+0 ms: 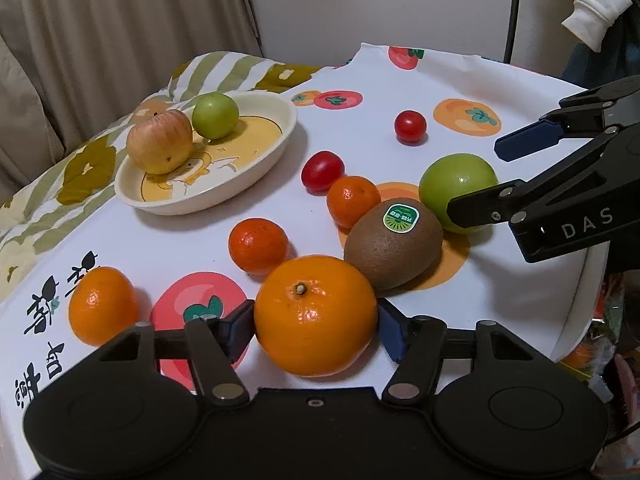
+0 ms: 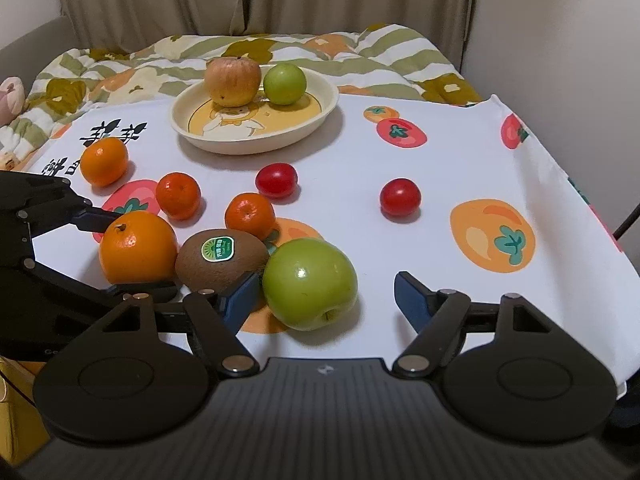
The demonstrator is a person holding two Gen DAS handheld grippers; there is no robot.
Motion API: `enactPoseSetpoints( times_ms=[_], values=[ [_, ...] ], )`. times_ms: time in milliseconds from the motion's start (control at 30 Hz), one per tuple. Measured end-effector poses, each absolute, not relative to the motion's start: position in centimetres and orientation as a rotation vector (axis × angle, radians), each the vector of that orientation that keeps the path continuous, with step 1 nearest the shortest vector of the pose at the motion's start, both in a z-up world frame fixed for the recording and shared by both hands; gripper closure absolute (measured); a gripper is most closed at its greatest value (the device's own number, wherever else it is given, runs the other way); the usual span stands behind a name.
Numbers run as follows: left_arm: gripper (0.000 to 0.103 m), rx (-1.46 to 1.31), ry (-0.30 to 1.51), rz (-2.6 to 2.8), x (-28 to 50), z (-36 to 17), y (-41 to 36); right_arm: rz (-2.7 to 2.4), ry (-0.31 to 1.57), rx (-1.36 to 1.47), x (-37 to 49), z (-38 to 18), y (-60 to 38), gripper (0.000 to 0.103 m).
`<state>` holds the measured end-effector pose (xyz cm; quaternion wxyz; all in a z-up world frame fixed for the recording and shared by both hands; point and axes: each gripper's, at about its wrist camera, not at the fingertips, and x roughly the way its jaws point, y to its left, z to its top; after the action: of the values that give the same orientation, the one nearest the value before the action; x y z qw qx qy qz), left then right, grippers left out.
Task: Organize fruits
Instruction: 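Grasp the large navel orange with the left gripper while the right gripper grasps another green apple, then carry the orange and the green apple up toward the bowl with both grippers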
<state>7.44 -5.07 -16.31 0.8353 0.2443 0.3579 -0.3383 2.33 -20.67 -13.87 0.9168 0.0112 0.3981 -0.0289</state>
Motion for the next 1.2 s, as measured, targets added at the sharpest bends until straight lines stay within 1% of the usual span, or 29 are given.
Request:
enactPoseSetpoints(
  times_ms=[100,267,500,700,733,767,1033,1200],
  values=[
    [0.036,0.498,0.769,-0.719,7.7,-16.3,-4.9,-0.045,0.830,0.035,2.7,-14.1,-20.7,0.014],
    [0.036,0.493,0.779,-0.709,7.6,-16.1,-4.8,-0.026,0.846,0.042,3.2,-14.2,-20.8,0.023],
    [0.037,0.485,0.794,-0.672,7.5,-16.0,-4.3,-0.004,0.845,0.044,3.4,-14.3,-21.2,0.023],
    [0.037,0.460,0.811,-0.641,7.2,-15.8,-3.5,0.021,0.855,0.099,3.4,-14.5,-21.8,0.028],
    [0.037,0.454,0.813,-0.636,7.2,-15.7,-3.3,0.028,0.856,0.113,3.4,-14.5,-21.9,0.031],
    [0.037,0.448,0.814,-0.630,7.1,-15.6,-3.2,0.036,0.858,0.131,3.4,-14.5,-22.1,0.032],
    [0.037,0.393,0.812,-0.577,7.0,-14.6,-2.1,0.027,0.860,0.134,3.5,-14.1,-21.9,0.032],
    [0.037,0.365,0.793,-0.548,6.7,-13.1,-1.4,0.030,0.825,0.138,3.2,-12.6,-21.5,0.032]
  ],
)
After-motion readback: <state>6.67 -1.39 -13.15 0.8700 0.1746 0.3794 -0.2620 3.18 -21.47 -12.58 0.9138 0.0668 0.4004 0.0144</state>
